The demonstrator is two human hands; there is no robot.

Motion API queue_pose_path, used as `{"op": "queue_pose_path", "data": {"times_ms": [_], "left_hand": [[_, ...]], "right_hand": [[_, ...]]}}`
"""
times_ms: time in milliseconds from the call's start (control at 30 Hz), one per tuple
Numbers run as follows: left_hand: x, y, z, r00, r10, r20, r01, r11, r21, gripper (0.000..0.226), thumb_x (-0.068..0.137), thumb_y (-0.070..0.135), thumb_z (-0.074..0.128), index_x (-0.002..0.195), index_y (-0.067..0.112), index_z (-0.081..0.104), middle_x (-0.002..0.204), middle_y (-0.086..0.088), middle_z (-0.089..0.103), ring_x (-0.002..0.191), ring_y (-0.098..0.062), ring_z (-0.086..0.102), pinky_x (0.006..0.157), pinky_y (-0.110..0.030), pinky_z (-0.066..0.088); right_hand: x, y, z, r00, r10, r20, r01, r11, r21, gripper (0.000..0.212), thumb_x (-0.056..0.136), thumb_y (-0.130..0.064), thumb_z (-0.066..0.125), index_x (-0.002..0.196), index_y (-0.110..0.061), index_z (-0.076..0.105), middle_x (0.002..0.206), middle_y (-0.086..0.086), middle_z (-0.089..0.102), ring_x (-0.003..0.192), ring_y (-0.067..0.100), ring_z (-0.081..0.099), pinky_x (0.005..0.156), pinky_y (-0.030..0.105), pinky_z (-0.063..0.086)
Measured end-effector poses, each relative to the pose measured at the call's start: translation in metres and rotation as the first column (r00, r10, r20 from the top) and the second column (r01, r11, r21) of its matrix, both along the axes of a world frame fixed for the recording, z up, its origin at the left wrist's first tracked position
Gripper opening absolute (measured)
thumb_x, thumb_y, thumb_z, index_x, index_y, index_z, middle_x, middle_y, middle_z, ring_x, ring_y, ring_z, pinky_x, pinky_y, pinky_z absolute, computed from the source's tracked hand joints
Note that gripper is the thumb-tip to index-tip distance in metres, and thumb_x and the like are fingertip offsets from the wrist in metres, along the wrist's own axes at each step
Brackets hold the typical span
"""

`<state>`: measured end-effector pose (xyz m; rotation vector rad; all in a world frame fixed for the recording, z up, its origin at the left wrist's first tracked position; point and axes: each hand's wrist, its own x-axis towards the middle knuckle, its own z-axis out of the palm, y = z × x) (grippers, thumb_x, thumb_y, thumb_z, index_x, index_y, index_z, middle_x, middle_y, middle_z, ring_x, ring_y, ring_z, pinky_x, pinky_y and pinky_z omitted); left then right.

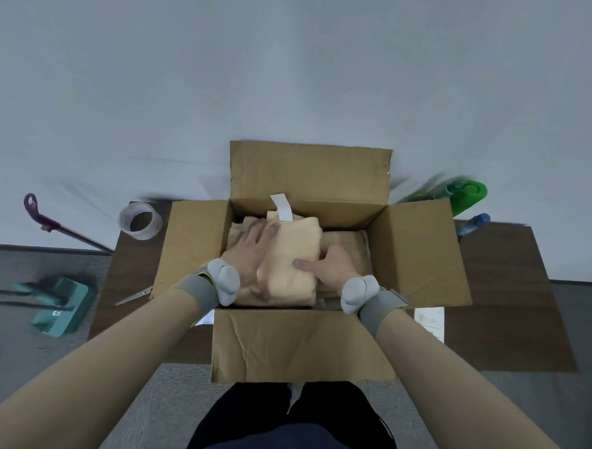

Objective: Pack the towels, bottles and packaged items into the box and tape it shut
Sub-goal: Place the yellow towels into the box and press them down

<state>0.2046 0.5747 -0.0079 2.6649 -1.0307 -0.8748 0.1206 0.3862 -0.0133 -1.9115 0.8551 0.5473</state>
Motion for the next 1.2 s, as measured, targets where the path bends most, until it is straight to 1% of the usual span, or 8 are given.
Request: {"op": "queue_pose_path", "data": {"times_ms": [100, 233, 400, 567, 700, 867, 1100, 1200], "left_hand": [[0.003, -0.003, 0.006, 0.998, 0.027, -0.062, -0.029, 0.999, -0.044, 0.143, 0.06, 0.047, 0.094, 0.159, 0.012, -0.002, 0.163, -0.012, 0.001, 0.155, -0.03, -0.001, 0.124, -0.05, 0.018], [0.006, -0.009, 0.013, 0.981, 0.124, -0.151, -0.145, 0.98, -0.135, 0.135, 0.06, 0.044, 0.094, 0.157, 0.014, 0.005, 0.152, -0.007, 0.016, 0.147, -0.028, 0.011, 0.121, -0.041, 0.022], [0.016, -0.012, 0.029, 0.981, 0.131, -0.145, -0.157, 0.971, -0.182, 0.138, 0.049, 0.055, 0.094, 0.152, 0.034, 0.005, 0.148, -0.001, 0.018, 0.142, -0.028, 0.016, 0.116, -0.043, 0.024], [0.024, -0.02, 0.039, 0.965, 0.172, -0.199, -0.205, 0.965, -0.164, 0.138, 0.056, 0.065, 0.088, 0.158, 0.033, 0.002, 0.154, -0.002, 0.02, 0.147, -0.026, 0.016, 0.12, -0.046, 0.027], [0.017, -0.03, 0.032, 0.963, 0.182, -0.197, -0.204, 0.974, -0.099, 0.111, 0.077, 0.054, 0.081, 0.158, 0.02, 0.013, 0.153, -0.009, 0.028, 0.143, -0.031, 0.026, 0.116, -0.048, 0.034], [0.006, -0.031, 0.014, 0.983, 0.12, -0.136, -0.121, 0.993, -0.004, 0.087, 0.089, 0.041, 0.073, 0.155, 0.011, 0.023, 0.156, -0.014, 0.028, 0.144, -0.033, 0.026, 0.114, -0.046, 0.031], [-0.002, -0.026, 0.008, 0.996, -0.089, 0.02, 0.086, 0.985, 0.148, 0.094, 0.087, 0.019, 0.077, 0.157, 0.039, 0.017, 0.153, -0.022, 0.021, 0.143, -0.042, 0.023, 0.115, -0.051, 0.031], [-0.003, -0.026, 0.01, 0.995, -0.09, 0.048, 0.081, 0.982, 0.168, 0.099, 0.085, 0.011, 0.078, 0.158, 0.037, 0.016, 0.151, -0.019, 0.024, 0.141, -0.04, 0.024, 0.109, -0.048, 0.036]], "right_hand": [[0.001, 0.003, 0.008, 0.999, -0.024, 0.026, 0.023, 0.998, 0.056, 0.046, 0.082, -0.037, 0.086, 0.11, -0.008, 0.062, 0.108, 0.006, 0.069, 0.104, 0.025, 0.067, 0.09, 0.041, 0.058], [0.004, 0.011, 0.02, 0.992, -0.119, 0.045, 0.105, 0.966, 0.238, 0.02, 0.085, -0.018, 0.076, 0.098, -0.017, 0.062, 0.106, 0.007, 0.07, 0.093, 0.02, 0.067, 0.068, 0.029, 0.053], [0.012, 0.01, 0.039, 0.969, -0.239, 0.065, 0.192, 0.89, 0.413, 0.035, 0.081, -0.005, 0.066, 0.116, -0.007, 0.065, 0.117, 0.016, 0.069, 0.1, 0.028, 0.066, 0.077, 0.038, 0.054], [0.016, -0.023, 0.054, 0.971, -0.206, 0.123, 0.168, 0.949, 0.265, 0.036, 0.075, -0.005, 0.064, 0.11, -0.012, 0.065, 0.12, 0.019, 0.065, 0.107, 0.037, 0.061, 0.098, 0.053, 0.052], [0.011, -0.05, 0.05, 0.99, -0.13, 0.057, 0.131, 0.991, -0.011, 0.047, 0.083, -0.006, 0.061, 0.129, -0.008, 0.05, 0.121, 0.011, 0.055, 0.106, 0.032, 0.053, 0.08, 0.039, 0.047], [-0.005, -0.053, 0.041, 0.994, -0.067, 0.091, 0.102, 0.879, -0.465, 0.021, 0.095, -0.009, 0.054, 0.112, -0.006, 0.042, 0.099, 0.011, 0.051, 0.09, 0.034, 0.056, 0.075, 0.042, 0.048], [-0.017, -0.054, 0.03, 0.999, -0.013, -0.053, -0.016, 0.857, -0.515, 0.035, 0.094, -0.004, 0.056, 0.126, -0.003, 0.04, 0.117, 0.019, 0.057, 0.106, 0.039, 0.061, 0.085, 0.046, 0.054], [-0.021, -0.052, 0.022, 0.997, 0.05, -0.062, -0.076, 0.832, -0.55, 0.039, 0.094, 0.001, 0.055, 0.129, -0.003, 0.037, 0.119, 0.02, 0.059, 0.107, 0.038, 0.063, 0.085, 0.045, 0.055]]}}
